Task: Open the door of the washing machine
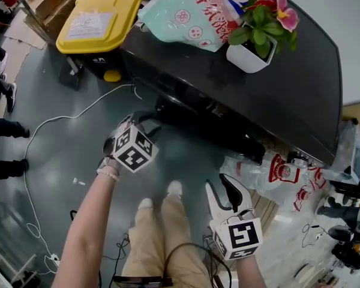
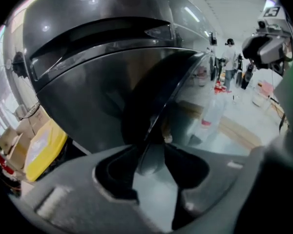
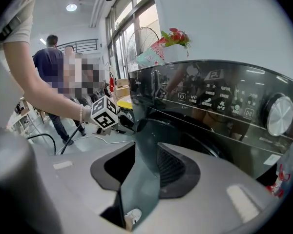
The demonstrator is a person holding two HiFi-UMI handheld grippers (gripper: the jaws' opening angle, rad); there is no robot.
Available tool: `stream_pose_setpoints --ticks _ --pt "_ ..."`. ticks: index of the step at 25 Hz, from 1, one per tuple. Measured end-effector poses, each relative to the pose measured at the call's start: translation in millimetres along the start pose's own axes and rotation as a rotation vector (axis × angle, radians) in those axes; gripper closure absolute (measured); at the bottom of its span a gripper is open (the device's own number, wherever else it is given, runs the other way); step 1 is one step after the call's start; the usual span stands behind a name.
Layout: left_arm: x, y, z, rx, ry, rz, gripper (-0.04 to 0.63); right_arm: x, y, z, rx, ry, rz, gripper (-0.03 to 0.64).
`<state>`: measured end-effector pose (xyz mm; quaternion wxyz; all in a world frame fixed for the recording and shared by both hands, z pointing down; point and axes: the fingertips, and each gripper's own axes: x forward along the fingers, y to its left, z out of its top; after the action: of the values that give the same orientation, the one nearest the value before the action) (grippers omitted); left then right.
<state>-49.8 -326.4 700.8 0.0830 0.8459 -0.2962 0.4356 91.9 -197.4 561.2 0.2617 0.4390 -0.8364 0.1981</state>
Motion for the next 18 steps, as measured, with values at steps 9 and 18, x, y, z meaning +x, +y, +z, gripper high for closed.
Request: stream_pose_setpoints --ticks 9,18 --pt "2 1 0 0.052 0.033 -0.025 0.459 7 -6 2 0.007 0.002 0.001 0.494" --pt "-1 -1 -3 0.079 0.052 -0.035 0.477 18 -7 11 -0.037 -0.007 0.0 0.494"
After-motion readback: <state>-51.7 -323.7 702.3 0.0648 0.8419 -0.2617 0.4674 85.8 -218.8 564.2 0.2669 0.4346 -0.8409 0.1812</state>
